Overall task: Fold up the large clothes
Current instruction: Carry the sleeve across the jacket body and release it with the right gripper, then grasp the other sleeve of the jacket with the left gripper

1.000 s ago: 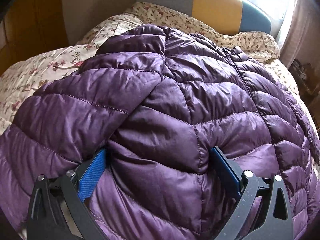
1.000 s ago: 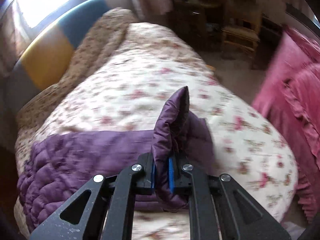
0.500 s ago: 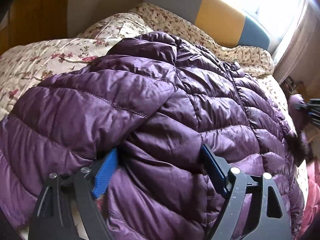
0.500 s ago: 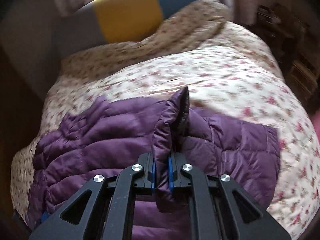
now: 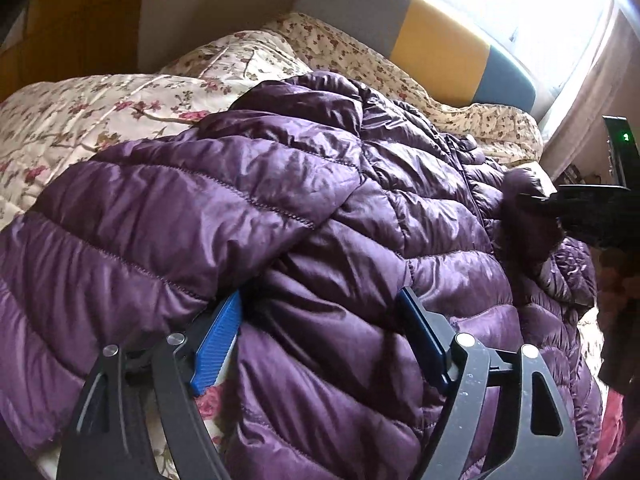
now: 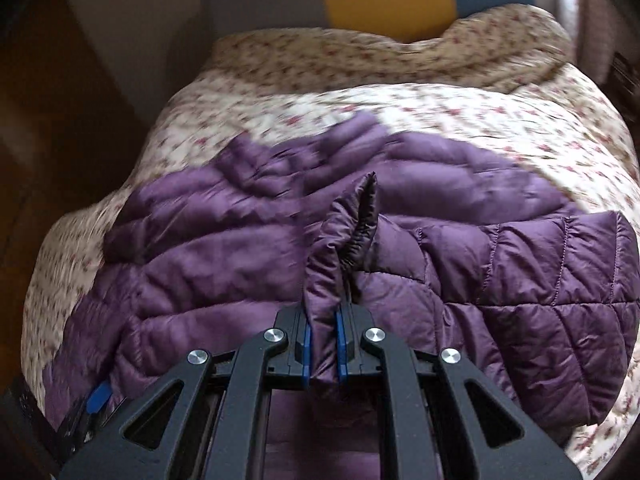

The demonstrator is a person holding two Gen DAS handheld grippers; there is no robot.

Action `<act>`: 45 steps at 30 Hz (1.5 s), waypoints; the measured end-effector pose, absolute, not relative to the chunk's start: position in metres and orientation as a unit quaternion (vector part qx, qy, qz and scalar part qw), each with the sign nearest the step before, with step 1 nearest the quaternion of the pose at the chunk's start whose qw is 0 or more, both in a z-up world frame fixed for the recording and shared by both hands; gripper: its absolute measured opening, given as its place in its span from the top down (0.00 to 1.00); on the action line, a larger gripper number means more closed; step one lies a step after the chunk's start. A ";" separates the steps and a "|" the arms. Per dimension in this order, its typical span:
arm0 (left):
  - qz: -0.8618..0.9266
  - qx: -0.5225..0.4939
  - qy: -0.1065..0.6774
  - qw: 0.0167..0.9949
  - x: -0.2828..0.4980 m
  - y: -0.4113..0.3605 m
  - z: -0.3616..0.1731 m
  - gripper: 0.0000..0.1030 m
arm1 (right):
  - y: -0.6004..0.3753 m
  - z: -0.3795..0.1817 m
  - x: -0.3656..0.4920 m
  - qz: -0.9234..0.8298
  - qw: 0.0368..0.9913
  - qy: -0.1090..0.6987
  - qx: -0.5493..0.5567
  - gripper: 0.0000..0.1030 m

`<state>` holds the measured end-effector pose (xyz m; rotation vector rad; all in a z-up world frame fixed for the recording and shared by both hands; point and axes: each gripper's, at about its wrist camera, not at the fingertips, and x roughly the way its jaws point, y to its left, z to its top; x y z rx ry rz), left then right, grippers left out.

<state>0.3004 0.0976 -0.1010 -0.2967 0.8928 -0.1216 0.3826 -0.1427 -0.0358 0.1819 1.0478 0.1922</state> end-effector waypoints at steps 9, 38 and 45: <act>-0.051 -0.138 0.430 0.891 0.298 0.096 -0.100 0.24 | -0.089 -0.056 0.379 0.125 0.848 0.513 0.040 0.92; -0.043 -0.139 0.421 0.895 0.286 0.096 -0.090 0.24 | -0.019 -0.088 0.349 0.084 0.851 0.459 -0.242 0.51; -0.070 -0.135 0.403 0.903 0.288 0.078 -0.064 0.24 | -0.046 -0.046 0.326 0.088 0.874 0.420 -0.229 0.12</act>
